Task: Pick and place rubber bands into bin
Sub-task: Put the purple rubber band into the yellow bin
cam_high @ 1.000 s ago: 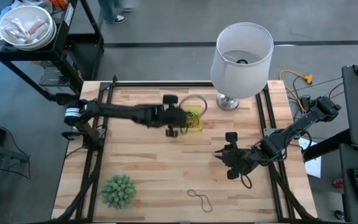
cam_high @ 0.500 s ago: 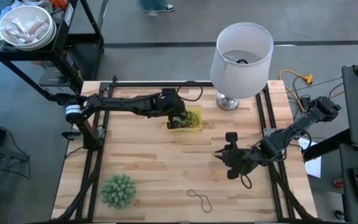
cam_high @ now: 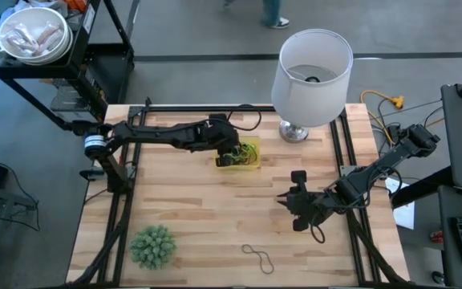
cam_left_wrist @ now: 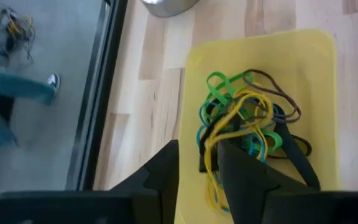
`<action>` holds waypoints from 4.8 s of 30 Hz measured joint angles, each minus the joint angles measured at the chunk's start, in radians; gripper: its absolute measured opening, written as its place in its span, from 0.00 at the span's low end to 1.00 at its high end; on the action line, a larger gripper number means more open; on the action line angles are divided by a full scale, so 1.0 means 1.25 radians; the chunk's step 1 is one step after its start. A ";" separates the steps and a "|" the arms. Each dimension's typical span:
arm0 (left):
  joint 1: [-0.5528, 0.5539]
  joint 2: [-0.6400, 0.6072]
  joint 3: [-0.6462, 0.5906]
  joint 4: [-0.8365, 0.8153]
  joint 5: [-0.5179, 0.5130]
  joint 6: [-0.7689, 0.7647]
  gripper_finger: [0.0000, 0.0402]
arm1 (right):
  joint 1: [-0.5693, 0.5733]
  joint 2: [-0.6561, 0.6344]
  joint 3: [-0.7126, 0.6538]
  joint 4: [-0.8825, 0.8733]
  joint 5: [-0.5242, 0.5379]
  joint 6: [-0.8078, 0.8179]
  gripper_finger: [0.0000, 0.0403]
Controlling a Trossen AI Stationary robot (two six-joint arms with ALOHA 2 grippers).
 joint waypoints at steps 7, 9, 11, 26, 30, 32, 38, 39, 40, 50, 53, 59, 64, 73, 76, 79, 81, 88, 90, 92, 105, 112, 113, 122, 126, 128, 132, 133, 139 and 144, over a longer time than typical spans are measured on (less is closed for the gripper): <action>-0.060 -0.045 0.000 -0.117 0.002 -0.086 0.25 | 0.000 0.025 -0.060 0.176 -0.031 -0.008 0.17; -0.093 -0.053 0.000 -0.158 0.002 -0.107 0.25 | -0.002 0.048 -0.073 0.233 -0.101 -0.045 0.17; -0.131 -0.061 0.000 -0.188 0.001 -0.124 0.25 | -0.003 0.081 -0.075 0.294 -0.191 -0.083 0.17; -0.416 -0.128 -0.237 -0.048 -0.009 -0.206 0.25 | -0.021 0.393 0.109 0.392 -0.407 -0.150 0.20; -0.461 -0.172 -0.308 0.013 -0.026 -0.251 0.25 | -0.040 0.443 0.205 0.295 -0.407 -0.153 0.25; -0.478 -0.201 -0.331 0.007 -0.028 -0.274 0.25 | -0.050 0.473 0.246 0.256 -0.426 -0.151 0.28; -0.524 -0.301 -0.391 0.033 -0.033 -0.371 0.25 | -0.074 0.586 0.355 0.173 -0.523 -0.186 0.34; -0.532 -0.313 -0.403 0.040 -0.039 -0.372 0.25 | -0.076 0.604 0.377 0.140 -0.524 -0.189 0.35; -0.539 -0.326 -0.413 0.057 -0.047 -0.371 0.25 | -0.079 0.619 0.399 0.096 -0.524 -0.190 0.35; -0.567 -0.342 -0.429 0.080 -0.076 -0.352 0.25 | -0.102 0.716 0.524 -0.024 -0.526 -0.189 0.31; -0.567 -0.342 -0.431 0.085 -0.075 -0.350 0.25 | -0.105 0.717 0.523 -0.023 -0.533 -0.182 0.30; -0.568 -0.342 -0.431 0.088 -0.075 -0.349 0.25 | -0.105 0.717 0.519 -0.023 -0.532 -0.166 0.25; -0.568 -0.342 -0.431 0.089 -0.075 -0.349 0.25 | -0.105 0.717 0.511 -0.021 -0.532 -0.166 0.15; -0.568 -0.342 -0.431 0.090 -0.075 -0.347 0.25 | -0.100 0.715 0.508 -0.025 -0.531 -0.230 0.02; -0.568 -0.342 -0.431 0.089 -0.075 -0.347 0.25 | -0.099 0.713 0.516 -0.033 -0.529 -0.246 0.02; -0.568 -0.342 -0.431 0.089 -0.075 -0.347 0.25 | -0.099 0.704 0.526 -0.064 -0.525 -0.256 0.02; -0.568 -0.342 -0.431 0.089 -0.074 -0.348 0.25 | -0.099 0.692 0.532 -0.076 -0.519 -0.257 0.02; -0.568 -0.342 -0.432 0.089 -0.074 -0.348 0.25 | -0.093 0.637 0.536 -0.112 -0.455 -0.262 0.02; -0.568 -0.342 -0.433 0.089 -0.074 -0.348 0.25 | -0.090 0.620 0.536 -0.112 -0.428 -0.273 0.02; -0.567 -0.342 -0.434 0.089 -0.074 -0.348 0.25 | -0.087 0.598 0.537 -0.119 -0.391 -0.291 0.02; -0.567 -0.342 -0.439 0.090 -0.074 -0.348 0.25 | -0.076 0.492 0.540 -0.118 -0.044 -0.416 0.02; -0.567 -0.342 -0.444 0.089 -0.074 -0.349 0.25 | -0.090 0.468 0.550 -0.111 0.128 -0.500 0.02; -0.567 -0.342 -0.444 0.089 -0.074 -0.349 0.25 | -0.094 0.465 0.551 -0.105 0.153 -0.514 0.02; -0.568 -0.342 -0.444 0.089 -0.074 -0.349 0.25 | -0.166 0.437 0.552 -0.049 0.256 -0.630 0.02; -0.568 -0.342 -0.445 0.089 -0.074 -0.349 0.25 | -0.221 0.430 0.552 -0.033 0.258 -0.669 0.02; -0.568 -0.342 -0.445 0.089 -0.074 -0.349 0.25 | -0.251 0.425 0.552 -0.031 0.258 -0.674 0.02; -0.568 -0.342 -0.445 0.088 -0.074 -0.349 0.25 | -0.313 0.417 0.552 -0.027 0.247 -0.671 0.02; -0.568 -0.342 -0.445 0.088 -0.074 -0.349 0.25 | -0.328 0.416 0.552 -0.026 0.242 -0.670 0.02; -0.568 -0.342 -0.448 0.088 -0.074 -0.349 0.25 | -0.417 0.417 0.552 -0.023 0.108 -0.628 0.02; -0.568 -0.342 -0.455 0.088 -0.074 -0.351 0.25 | -0.479 0.421 0.543 -0.023 0.016 -0.577 0.02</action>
